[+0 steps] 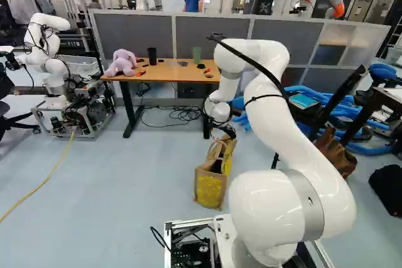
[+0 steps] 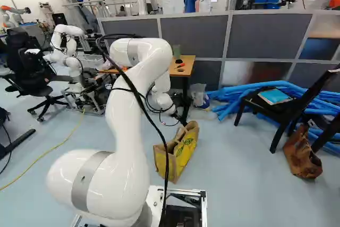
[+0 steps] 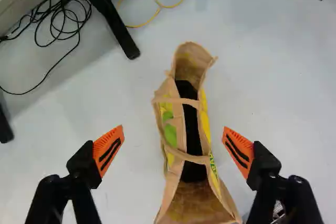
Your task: Pick up the bag on the ground and place it on the table
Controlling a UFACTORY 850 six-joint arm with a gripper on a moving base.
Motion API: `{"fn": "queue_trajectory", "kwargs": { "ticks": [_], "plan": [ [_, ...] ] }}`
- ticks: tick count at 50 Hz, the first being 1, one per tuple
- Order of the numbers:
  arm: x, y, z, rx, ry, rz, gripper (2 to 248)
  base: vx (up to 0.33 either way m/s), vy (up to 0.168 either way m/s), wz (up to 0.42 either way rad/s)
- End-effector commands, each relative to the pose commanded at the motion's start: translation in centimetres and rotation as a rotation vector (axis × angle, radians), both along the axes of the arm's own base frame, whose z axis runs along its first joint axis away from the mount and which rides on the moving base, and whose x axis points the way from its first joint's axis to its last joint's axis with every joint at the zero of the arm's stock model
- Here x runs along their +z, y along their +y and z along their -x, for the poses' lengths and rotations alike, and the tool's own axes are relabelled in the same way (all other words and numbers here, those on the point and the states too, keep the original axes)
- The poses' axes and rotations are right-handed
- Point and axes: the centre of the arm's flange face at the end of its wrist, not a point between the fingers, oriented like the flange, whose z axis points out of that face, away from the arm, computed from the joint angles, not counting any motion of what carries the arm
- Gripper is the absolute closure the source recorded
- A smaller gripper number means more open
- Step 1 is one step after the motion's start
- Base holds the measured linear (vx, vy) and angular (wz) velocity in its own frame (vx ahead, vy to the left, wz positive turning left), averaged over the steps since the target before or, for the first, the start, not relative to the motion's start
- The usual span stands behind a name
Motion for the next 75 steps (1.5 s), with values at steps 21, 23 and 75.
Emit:
{"fn": "queue_trajectory", "kwargs": {
  "ticks": [21,23,75],
  "plan": [
    [-3.1,-0.7,-0.1,-0.012,0.022,-0.002,3,0.000,0.000,0.000],
    [-3.3,-0.8,-0.1,-0.013,0.024,-0.002,3,0.000,0.000,0.000],
    [-11.0,-1.7,-0.3,-0.029,0.067,-0.006,3,0.000,0.000,0.000]
  ]
}}
